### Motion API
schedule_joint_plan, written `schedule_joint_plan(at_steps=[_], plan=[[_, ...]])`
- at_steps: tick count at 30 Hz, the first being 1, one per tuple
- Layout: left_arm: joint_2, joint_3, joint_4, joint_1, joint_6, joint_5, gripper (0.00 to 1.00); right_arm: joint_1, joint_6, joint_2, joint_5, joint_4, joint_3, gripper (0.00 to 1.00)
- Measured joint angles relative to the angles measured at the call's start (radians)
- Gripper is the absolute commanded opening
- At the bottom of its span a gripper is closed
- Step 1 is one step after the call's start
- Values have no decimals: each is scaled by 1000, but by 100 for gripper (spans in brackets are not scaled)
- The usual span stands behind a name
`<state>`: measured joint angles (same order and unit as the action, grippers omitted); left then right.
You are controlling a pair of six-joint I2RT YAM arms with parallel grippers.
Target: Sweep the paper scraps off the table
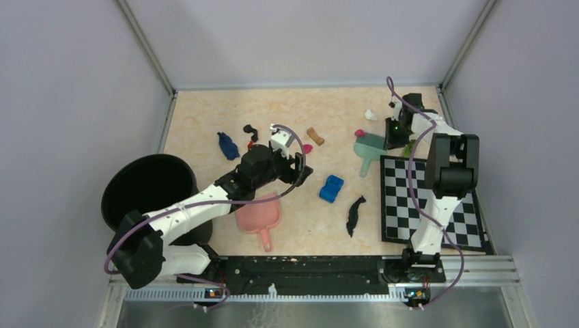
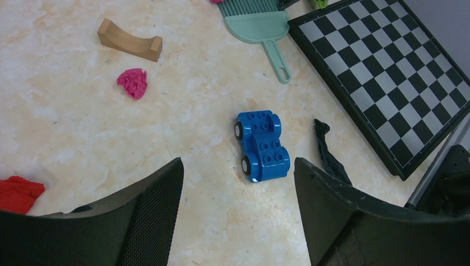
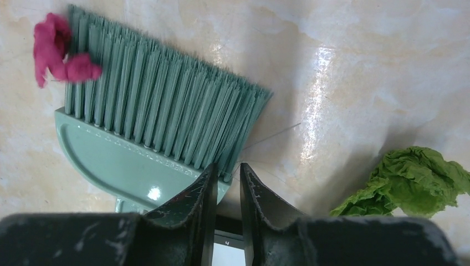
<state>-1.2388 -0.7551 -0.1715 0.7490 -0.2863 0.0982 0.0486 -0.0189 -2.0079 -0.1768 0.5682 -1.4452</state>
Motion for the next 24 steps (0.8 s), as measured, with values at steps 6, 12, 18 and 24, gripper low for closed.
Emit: schedule_joint_plan(at_steps=[6, 12, 18, 24], plan=[[0, 0, 0, 0, 0, 0, 78, 0, -3, 12, -7, 1, 21, 33], [0, 2, 0, 0, 0, 0, 78, 0, -4, 71, -15, 29, 44, 33], [0, 7, 0, 0, 0, 0, 78, 0, -6, 75, -31, 32, 58, 34], [0, 13, 3, 0, -1, -1, 78, -1, -7, 39, -32, 44, 47, 34]])
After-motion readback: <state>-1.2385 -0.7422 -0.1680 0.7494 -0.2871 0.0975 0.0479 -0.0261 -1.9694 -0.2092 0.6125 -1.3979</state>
